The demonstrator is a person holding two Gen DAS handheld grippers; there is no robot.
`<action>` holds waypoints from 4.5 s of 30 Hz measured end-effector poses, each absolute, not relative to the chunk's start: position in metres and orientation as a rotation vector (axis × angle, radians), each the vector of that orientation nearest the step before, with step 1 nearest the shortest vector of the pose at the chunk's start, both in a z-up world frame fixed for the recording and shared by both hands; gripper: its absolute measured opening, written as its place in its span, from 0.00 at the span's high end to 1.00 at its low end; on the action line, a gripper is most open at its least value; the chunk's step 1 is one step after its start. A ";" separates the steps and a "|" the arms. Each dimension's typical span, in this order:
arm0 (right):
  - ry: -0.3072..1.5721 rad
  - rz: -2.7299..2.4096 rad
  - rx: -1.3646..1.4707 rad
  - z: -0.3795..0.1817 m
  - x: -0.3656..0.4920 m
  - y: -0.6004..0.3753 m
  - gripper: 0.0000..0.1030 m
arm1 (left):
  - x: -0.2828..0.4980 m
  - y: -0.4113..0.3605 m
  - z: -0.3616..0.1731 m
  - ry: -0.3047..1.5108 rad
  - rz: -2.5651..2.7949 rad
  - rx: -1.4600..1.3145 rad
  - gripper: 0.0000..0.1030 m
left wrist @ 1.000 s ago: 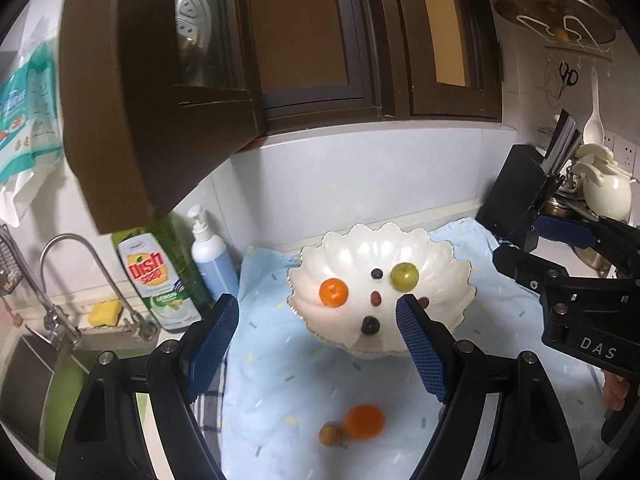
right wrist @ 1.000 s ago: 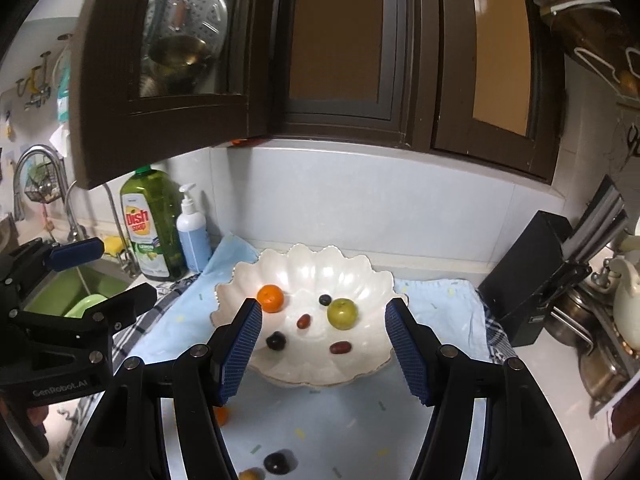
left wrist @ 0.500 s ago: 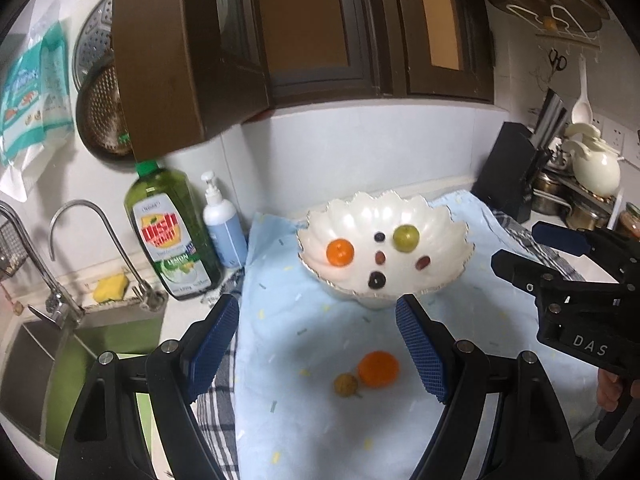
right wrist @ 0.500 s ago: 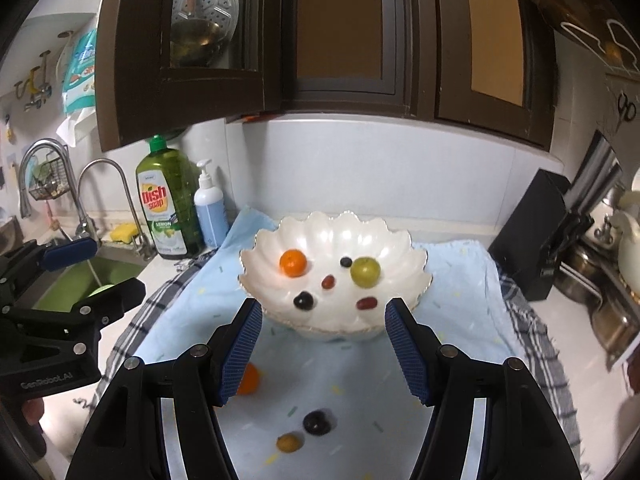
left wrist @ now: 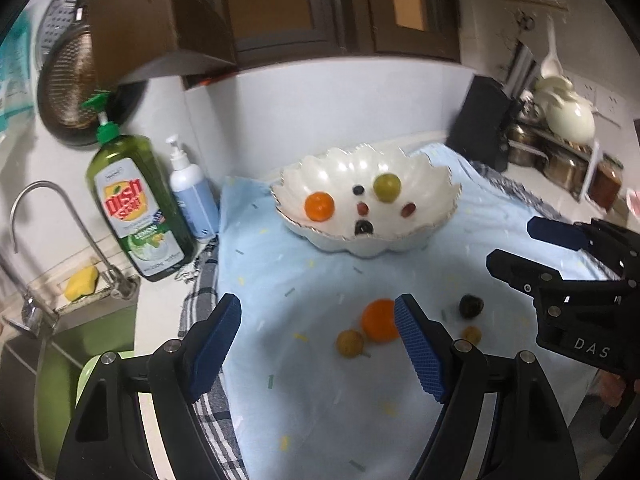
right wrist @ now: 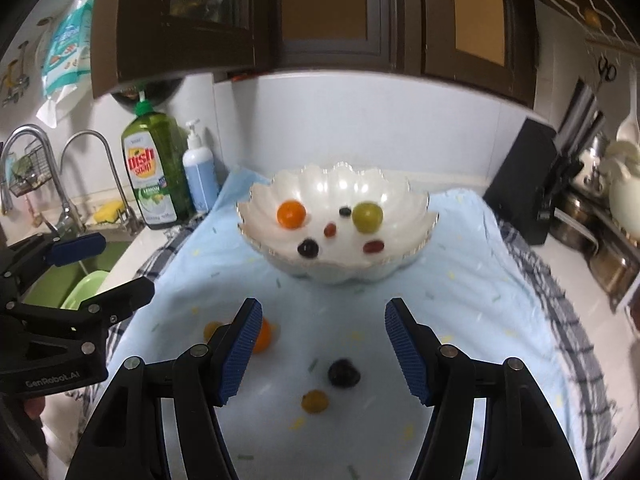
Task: Organize fruits
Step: 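Grasp a small yellow-brown fruit with the left tool while the right tool grasps another, then lift both small fruits over the white bowl and open both tools to drop them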
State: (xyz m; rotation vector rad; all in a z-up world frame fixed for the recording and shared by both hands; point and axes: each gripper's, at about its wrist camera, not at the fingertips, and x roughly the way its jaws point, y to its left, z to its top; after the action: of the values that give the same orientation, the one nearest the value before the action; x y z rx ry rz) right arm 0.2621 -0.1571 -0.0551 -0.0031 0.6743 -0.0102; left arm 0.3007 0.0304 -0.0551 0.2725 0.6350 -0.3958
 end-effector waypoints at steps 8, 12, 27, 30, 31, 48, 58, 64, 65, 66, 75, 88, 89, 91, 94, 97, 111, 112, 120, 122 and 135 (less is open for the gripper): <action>0.719 -0.068 -0.026 -0.076 0.257 -0.150 0.37 | 0.311 0.025 -0.083 0.669 -0.473 0.350 0.27; 0.751 -0.076 -0.003 -0.087 0.259 -0.151 0.37 | 0.319 0.022 -0.098 0.705 -0.497 0.364 0.30; 0.884 -0.070 0.084 -0.133 0.268 -0.154 0.50 | 0.342 0.013 -0.141 0.805 -0.561 0.376 0.44; 0.900 -0.070 0.091 -0.139 0.269 -0.155 0.54 | 0.345 0.010 -0.146 0.813 -0.571 0.380 0.48; 0.904 -0.069 0.092 -0.140 0.269 -0.155 0.54 | 0.346 0.009 -0.148 0.815 -0.572 0.380 0.50; 0.938 -0.052 0.101 -0.151 0.272 -0.157 0.76 | 0.352 0.005 -0.157 0.860 -0.575 0.341 0.74; 0.906 -0.020 0.094 -0.138 0.268 -0.160 0.76 | 0.342 0.008 -0.138 0.838 -0.535 0.296 0.75; 0.868 0.009 0.083 -0.123 0.266 -0.164 0.76 | 0.334 0.008 -0.122 0.813 -0.511 0.255 0.75; 0.862 0.016 0.085 -0.120 0.265 -0.166 0.76 | 0.332 0.008 -0.119 0.808 -0.506 0.248 0.75; 0.856 0.022 0.086 -0.117 0.265 -0.167 0.76 | 0.331 0.007 -0.117 0.806 -0.502 0.244 0.75; 0.799 0.069 0.107 -0.090 0.268 -0.183 0.76 | 0.322 -0.003 -0.088 0.751 -0.464 0.185 0.75; 0.686 0.104 0.048 -0.051 0.285 -0.204 0.76 | 0.322 -0.023 -0.044 0.637 -0.395 0.132 0.75; 0.678 0.108 0.043 -0.048 0.287 -0.206 0.76 | 0.323 -0.023 -0.041 0.630 -0.391 0.132 0.75; 0.663 0.116 0.033 -0.042 0.290 -0.207 0.76 | 0.325 -0.024 -0.037 0.618 -0.382 0.127 0.75; 0.637 0.125 0.020 -0.034 0.297 -0.211 0.76 | 0.328 -0.026 -0.029 0.597 -0.367 0.126 0.75; 0.615 0.124 0.007 -0.028 0.302 -0.213 0.76 | 0.331 -0.027 -0.022 0.573 -0.352 0.131 0.75; 0.556 0.130 -0.027 -0.008 0.340 -0.219 0.76 | 0.362 -0.033 -0.001 0.514 -0.304 0.132 0.75; 0.557 0.131 -0.026 -0.008 0.345 -0.220 0.76 | 0.368 -0.034 -0.001 0.518 -0.300 0.131 0.75; 0.593 0.108 -0.027 -0.019 0.386 -0.231 0.76 | 0.403 -0.044 -0.009 0.552 -0.289 0.114 0.75; 0.607 0.106 -0.025 -0.023 0.396 -0.234 0.76 | 0.412 -0.047 -0.012 0.567 -0.287 0.111 0.75; 0.722 0.085 -0.028 -0.058 0.454 -0.250 0.76 | 0.462 -0.057 -0.047 0.674 -0.271 0.104 0.75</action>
State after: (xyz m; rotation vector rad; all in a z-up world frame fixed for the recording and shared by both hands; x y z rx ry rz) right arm 0.4543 -0.2502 -0.0582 -0.0278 0.7219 0.0849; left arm 0.4618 -0.0567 -0.0472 0.1038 0.6739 -0.2712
